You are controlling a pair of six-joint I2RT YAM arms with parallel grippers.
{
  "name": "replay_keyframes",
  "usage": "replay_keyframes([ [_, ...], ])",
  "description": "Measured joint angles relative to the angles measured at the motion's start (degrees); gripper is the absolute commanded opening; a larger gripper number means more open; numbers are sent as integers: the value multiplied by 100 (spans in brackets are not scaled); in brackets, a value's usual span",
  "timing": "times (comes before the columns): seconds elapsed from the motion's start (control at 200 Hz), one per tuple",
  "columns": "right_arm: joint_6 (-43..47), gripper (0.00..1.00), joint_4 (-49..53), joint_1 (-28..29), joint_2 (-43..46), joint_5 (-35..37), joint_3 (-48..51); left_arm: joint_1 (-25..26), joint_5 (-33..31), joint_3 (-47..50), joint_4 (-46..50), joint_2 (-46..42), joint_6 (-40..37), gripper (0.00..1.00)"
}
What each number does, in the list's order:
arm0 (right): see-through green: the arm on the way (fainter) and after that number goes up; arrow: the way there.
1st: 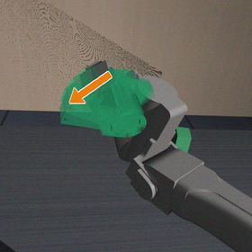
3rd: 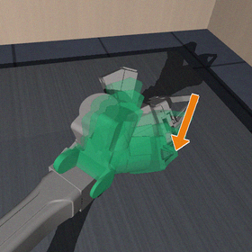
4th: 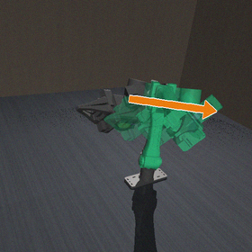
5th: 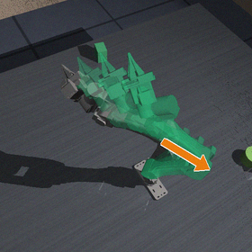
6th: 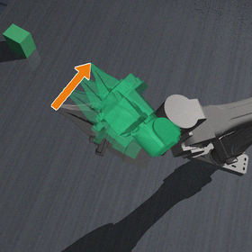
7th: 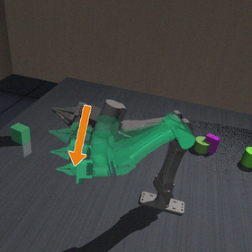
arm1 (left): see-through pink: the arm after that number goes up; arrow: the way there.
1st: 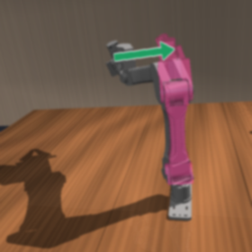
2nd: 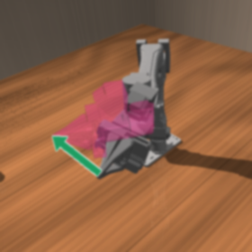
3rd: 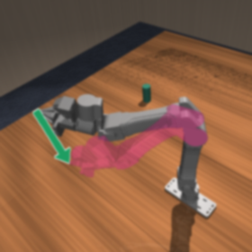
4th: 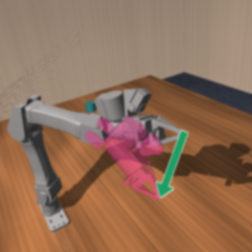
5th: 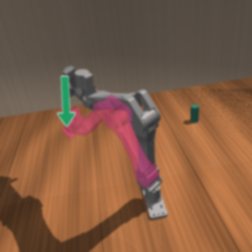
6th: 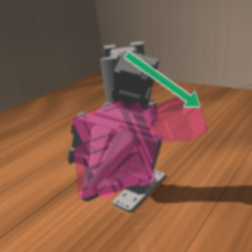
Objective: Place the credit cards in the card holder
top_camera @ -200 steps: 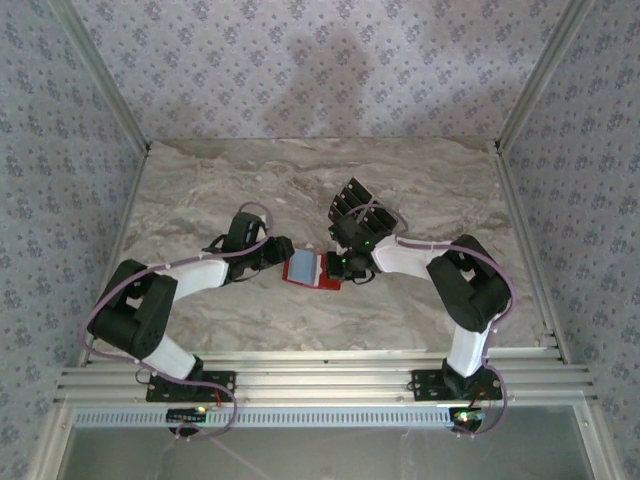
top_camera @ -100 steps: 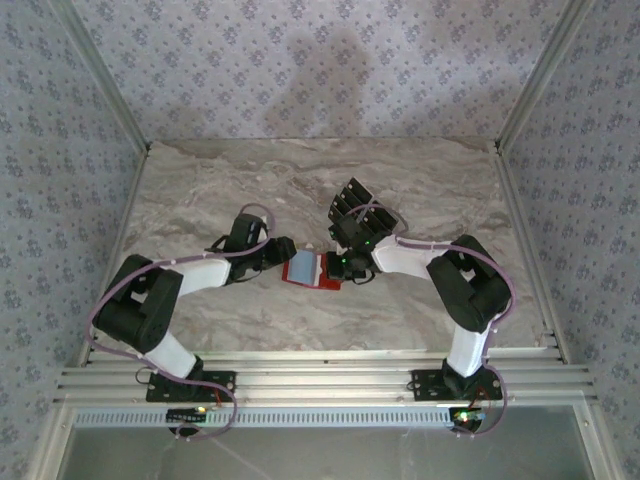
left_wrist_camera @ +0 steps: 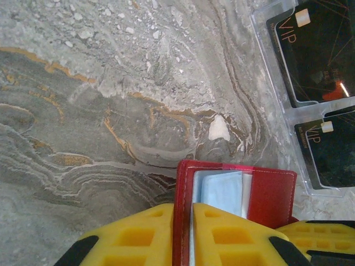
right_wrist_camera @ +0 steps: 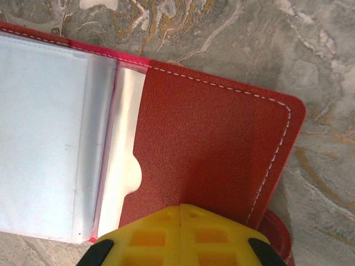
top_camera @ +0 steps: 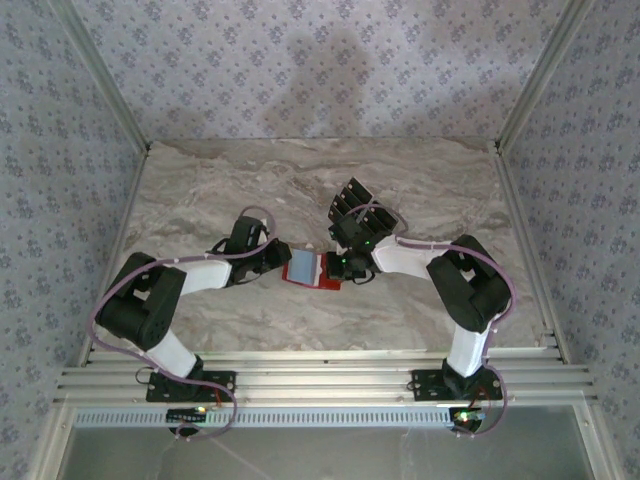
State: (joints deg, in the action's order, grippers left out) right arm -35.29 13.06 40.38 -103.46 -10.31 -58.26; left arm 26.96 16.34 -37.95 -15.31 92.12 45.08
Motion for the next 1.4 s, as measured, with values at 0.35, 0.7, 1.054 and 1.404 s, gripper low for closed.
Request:
replay_keyframes([
  [0.35, 20, 6, -2, 0, -7, -2, -2, -2, -2, 212, -149, -61, 63, 21],
  [0.7, 20, 6, -2, 0, -9, -2, -2, -2, -2, 398, -527, -245, 155, 17],
  [1.054, 20, 6, -26, 0, -15, -2, -2, -9, 7, 459, -776, -258, 295, 0],
  [1.404, 72, 7, -76, 0, -232, -72, -254, 2, 83, 470, -866, -540, 372, 0],
])
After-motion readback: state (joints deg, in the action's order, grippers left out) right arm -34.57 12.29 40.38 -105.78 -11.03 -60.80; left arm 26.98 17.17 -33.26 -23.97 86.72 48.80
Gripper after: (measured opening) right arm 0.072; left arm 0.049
